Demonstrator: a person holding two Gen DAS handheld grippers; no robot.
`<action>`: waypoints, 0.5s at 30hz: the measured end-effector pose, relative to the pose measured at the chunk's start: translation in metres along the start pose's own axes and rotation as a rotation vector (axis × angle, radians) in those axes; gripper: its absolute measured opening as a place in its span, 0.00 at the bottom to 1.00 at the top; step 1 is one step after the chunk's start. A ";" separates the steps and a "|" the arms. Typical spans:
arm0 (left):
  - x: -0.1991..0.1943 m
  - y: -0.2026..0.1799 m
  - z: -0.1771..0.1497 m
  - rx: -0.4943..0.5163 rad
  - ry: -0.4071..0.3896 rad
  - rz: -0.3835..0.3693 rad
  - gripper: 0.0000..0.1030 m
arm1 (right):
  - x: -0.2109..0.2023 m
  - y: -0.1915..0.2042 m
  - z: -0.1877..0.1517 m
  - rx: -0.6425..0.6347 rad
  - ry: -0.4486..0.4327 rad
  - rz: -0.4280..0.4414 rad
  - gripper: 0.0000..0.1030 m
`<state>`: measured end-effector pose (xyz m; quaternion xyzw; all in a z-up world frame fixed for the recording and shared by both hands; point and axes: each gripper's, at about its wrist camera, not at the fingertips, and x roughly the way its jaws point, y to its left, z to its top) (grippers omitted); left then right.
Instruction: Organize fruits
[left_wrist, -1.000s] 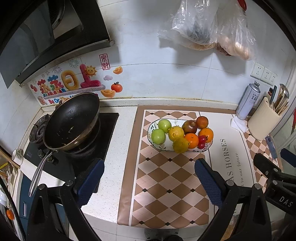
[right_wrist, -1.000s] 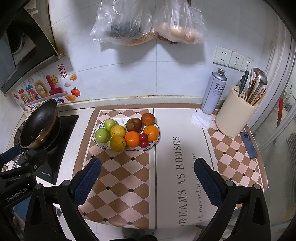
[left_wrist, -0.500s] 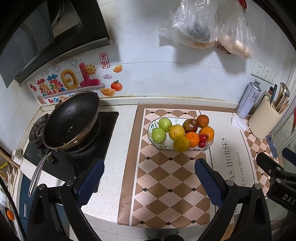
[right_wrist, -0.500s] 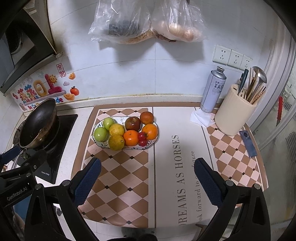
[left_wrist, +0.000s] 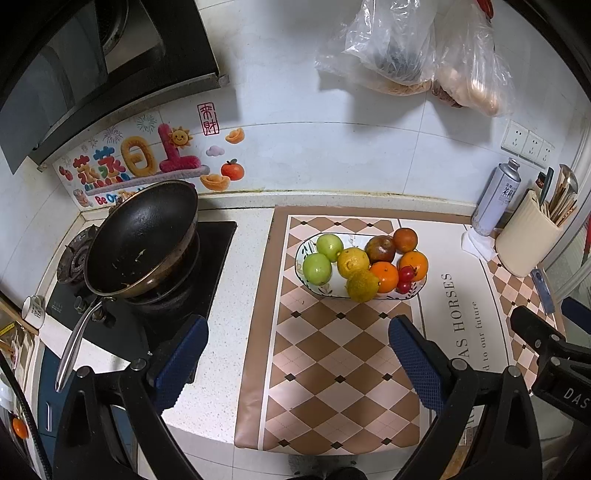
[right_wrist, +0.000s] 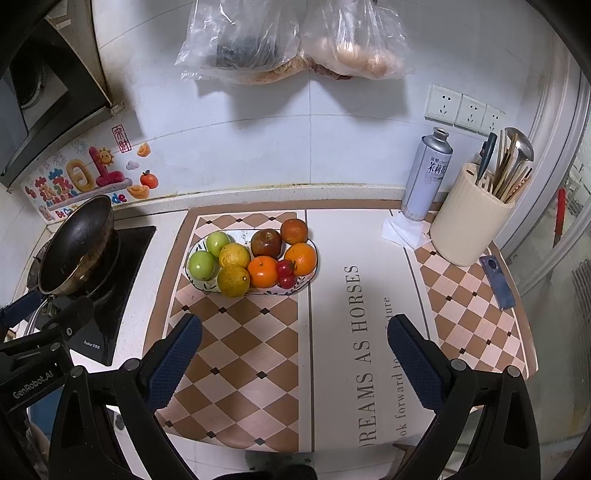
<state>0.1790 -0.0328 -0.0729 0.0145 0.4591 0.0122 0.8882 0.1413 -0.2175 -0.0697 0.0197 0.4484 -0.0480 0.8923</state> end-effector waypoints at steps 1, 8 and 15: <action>0.000 0.001 0.000 0.001 -0.001 -0.001 0.97 | 0.000 0.000 -0.001 0.000 0.001 0.001 0.99; 0.004 0.000 -0.001 0.002 -0.005 -0.003 0.97 | 0.003 0.000 -0.003 0.001 0.008 0.005 0.99; 0.001 -0.003 -0.002 0.009 -0.017 -0.006 0.97 | 0.005 0.000 -0.003 0.006 0.011 0.005 0.99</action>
